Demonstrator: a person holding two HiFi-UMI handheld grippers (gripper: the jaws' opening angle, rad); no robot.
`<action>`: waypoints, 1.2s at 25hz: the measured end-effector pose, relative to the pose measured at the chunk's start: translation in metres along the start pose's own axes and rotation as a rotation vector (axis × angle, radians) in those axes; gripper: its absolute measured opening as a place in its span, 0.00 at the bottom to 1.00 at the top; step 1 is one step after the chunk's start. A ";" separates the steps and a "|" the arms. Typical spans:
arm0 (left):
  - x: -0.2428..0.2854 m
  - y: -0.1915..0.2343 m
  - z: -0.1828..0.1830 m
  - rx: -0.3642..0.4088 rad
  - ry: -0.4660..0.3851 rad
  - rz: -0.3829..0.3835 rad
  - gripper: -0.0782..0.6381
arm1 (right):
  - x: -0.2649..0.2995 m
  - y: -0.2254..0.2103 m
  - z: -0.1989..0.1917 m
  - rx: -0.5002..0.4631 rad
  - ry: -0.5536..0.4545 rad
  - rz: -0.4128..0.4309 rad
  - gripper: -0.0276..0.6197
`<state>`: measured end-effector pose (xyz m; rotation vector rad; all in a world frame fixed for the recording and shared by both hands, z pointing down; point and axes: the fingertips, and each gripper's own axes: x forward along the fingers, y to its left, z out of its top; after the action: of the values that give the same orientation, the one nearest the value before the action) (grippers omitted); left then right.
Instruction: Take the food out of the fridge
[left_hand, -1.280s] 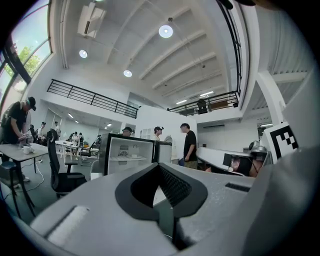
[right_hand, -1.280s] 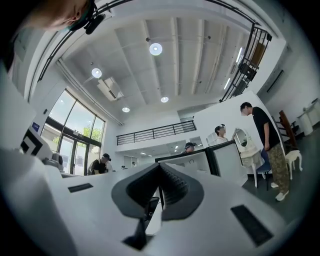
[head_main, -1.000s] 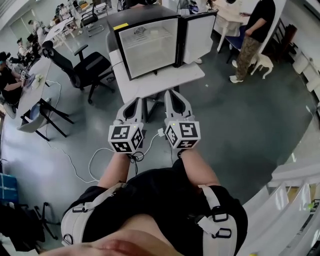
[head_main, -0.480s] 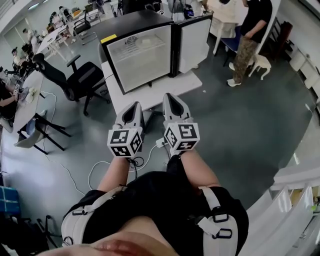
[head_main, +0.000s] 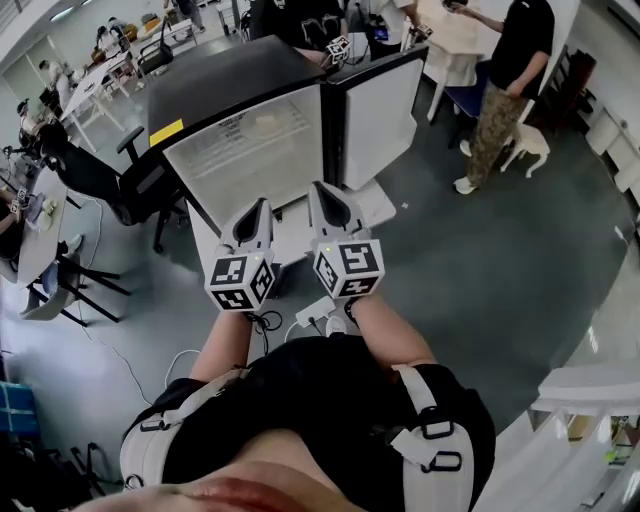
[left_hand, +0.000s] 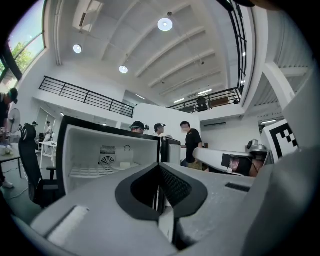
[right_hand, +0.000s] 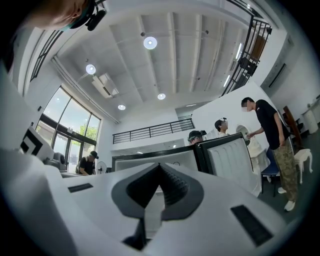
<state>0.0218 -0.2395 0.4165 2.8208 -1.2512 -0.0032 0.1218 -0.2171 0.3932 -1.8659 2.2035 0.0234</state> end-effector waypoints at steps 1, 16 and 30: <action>0.014 0.002 0.003 0.001 0.002 0.008 0.11 | 0.011 -0.009 0.001 0.002 0.003 0.008 0.06; 0.092 0.058 -0.005 -0.025 0.053 0.126 0.11 | 0.107 -0.056 -0.038 0.128 0.090 0.053 0.06; 0.094 0.112 -0.003 -0.042 0.046 0.167 0.11 | 0.187 -0.081 -0.105 0.874 0.177 -0.100 0.43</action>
<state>0.0018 -0.3843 0.4268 2.6569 -1.4537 0.0416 0.1546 -0.4309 0.4690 -1.4746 1.7486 -0.9816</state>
